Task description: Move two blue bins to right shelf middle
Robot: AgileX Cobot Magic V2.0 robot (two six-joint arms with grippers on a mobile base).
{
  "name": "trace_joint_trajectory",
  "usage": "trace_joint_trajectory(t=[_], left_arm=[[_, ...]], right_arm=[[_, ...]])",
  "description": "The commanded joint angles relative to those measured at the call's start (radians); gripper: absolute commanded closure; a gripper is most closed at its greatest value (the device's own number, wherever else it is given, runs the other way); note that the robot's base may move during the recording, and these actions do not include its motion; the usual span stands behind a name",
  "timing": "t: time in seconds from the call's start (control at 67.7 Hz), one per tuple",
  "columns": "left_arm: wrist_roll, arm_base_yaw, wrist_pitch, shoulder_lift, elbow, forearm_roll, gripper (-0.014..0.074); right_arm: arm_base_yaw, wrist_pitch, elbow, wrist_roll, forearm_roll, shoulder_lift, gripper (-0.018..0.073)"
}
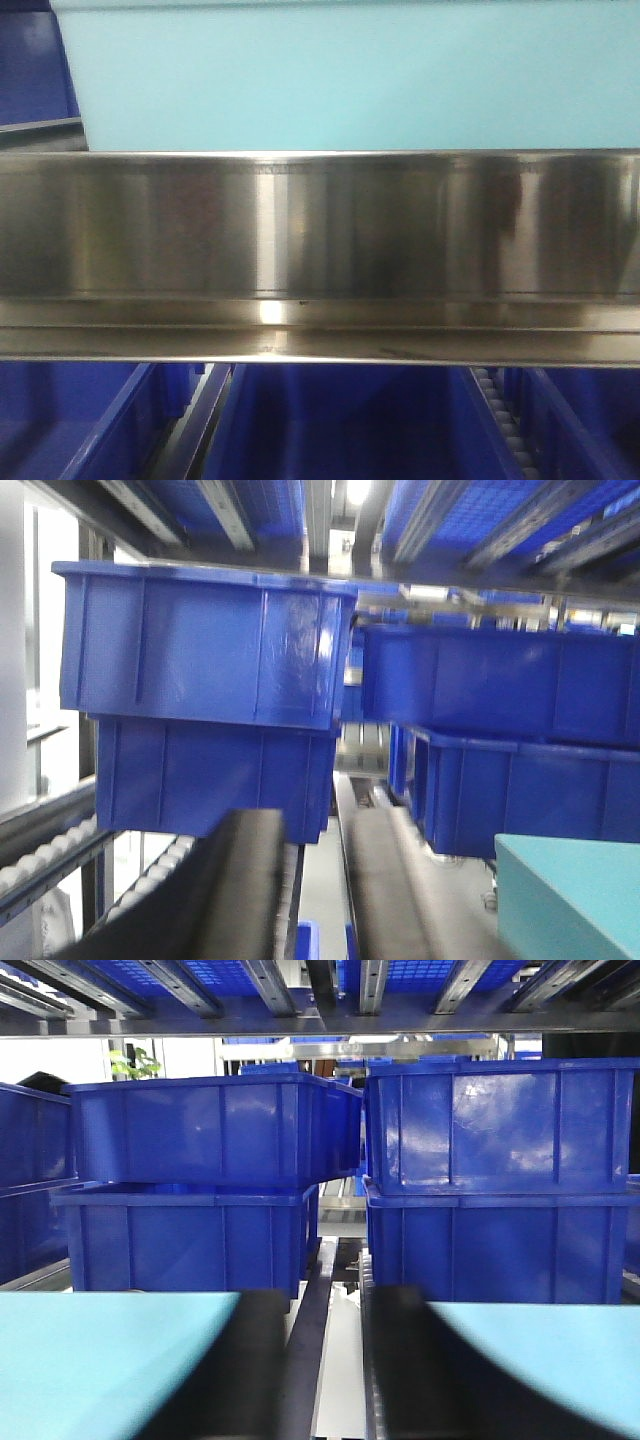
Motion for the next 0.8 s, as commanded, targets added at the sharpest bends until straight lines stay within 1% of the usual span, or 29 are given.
trace_joint_trajectory(t=[0.0, 0.059, 0.118, 0.192, 0.236, 0.34, 0.399, 0.443, 0.502, 0.62, 0.724, 0.783], left_arm=[[0.001, 0.003, 0.018, 0.069, -0.064, 0.004, 0.0293], [0.001, -0.008, 0.016, 0.119, -0.094, 0.004, 0.0197], [0.001, -0.027, 0.009, 0.156, -0.121, 0.004, 0.0138], [0.001, -0.058, 0.011, 0.217, -0.159, 0.004, 0.0079], [0.001, -0.079, 0.03, 0.252, -0.185, 0.004, 0.0065], [0.005, -0.147, 0.122, 0.353, -0.267, 0.004, 0.0066], [0.009, -0.193, 0.164, 0.406, -0.317, 0.004, 0.0069], [0.036, -0.237, 0.2, 0.45, -0.36, 0.004, 0.0069], [0.064, -0.298, 0.225, 0.509, -0.417, 0.002, 0.0069], [0.072, -0.41, 0.296, 0.635, -0.55, 0.002, 0.0069], [0.072, -0.467, 0.382, 0.753, -0.667, 0.002, 0.0069], [0.072, -0.476, 0.438, 0.823, -0.731, 0.002, 0.0069]], right_arm=[[0.002, 0.006, -0.041, -0.005, -0.004, 0.062, 0.0183], [0.002, 0.006, -0.06, -0.005, -0.004, 0.106, 0.0059], [0.002, 0.006, -0.071, -0.005, -0.004, 0.149, -0.0017], [0.002, 0.0, -0.08, -0.005, -0.004, 0.196, -0.0009], [0.002, -0.003, -0.09, -0.005, -0.004, 0.219, -0.0009], [0.01, -0.001, -0.125, -0.005, -0.004, 0.274, -0.0009], [0.031, 0.015, -0.156, -0.005, -0.004, 0.312, -0.0009], [0.051, 0.037, -0.192, -0.005, -0.004, 0.341, -0.0009], [0.086, 0.091, -0.248, -0.005, -0.004, 0.389, -0.0009], [0.155, 0.196, -0.368, -0.005, -0.004, 0.504, -0.0009], [0.189, 0.33, -0.488, -0.005, -0.004, 0.618, -0.0009], [0.192, 0.424, -0.565, -0.005, -0.004, 0.683, -0.0009]])
